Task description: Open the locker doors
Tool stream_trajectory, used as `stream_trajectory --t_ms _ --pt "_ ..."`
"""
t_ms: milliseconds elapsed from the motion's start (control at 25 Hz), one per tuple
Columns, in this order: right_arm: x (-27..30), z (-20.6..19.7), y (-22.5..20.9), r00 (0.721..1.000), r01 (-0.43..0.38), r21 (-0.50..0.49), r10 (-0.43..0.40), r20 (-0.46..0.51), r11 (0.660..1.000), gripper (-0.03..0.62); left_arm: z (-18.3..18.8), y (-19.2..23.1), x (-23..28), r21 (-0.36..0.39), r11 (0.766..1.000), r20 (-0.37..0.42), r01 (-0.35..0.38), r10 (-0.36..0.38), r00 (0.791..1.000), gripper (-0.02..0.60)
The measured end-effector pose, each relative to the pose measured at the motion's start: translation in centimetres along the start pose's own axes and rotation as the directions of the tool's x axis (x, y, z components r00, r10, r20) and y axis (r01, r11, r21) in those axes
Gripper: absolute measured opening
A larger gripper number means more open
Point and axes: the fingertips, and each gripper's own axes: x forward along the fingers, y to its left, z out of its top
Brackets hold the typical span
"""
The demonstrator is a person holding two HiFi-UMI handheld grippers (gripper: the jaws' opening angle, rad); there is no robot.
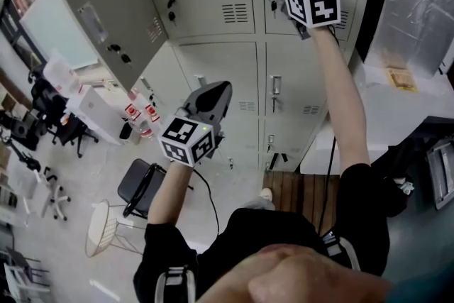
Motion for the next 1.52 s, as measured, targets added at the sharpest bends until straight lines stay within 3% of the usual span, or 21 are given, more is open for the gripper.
stream_trajectory --t_ms 320,600,840,1200,1520 --pt "0.9 0.4 0.0 0.999 0.036 0.058 -0.036 -0.014 0.998 0.085 0.0 0.2 -1.0 0.020 1.000 0.025 -0.023 0.023 0.999 0.011" --pt "0.2 0.8 0.6 0.998 -0.054 0.159 0.051 0.027 0.986 0.125 0.1 0.3 -0.5 0.013 0.999 0.022 -0.035 0.035 0.999 0.011" --pt "-1.8 1.7 1.6 0.990 -0.131 0.154 0.122 0.065 0.979 0.137 0.8 0.6 0.8 0.003 0.999 0.021 -0.044 0.044 0.999 0.011" --pt "-6.4 3.2 3.7 0.972 -0.221 0.151 0.205 0.115 0.964 0.156 1.2 -2.4 3.2 -0.012 1.000 0.021 0.022 -0.021 1.000 0.011" --pt "-12.0 4.7 4.6 0.971 -0.222 0.077 0.213 0.109 0.972 0.160 1.1 -5.4 5.4 -0.035 0.997 0.022 0.072 -0.071 0.997 0.011"
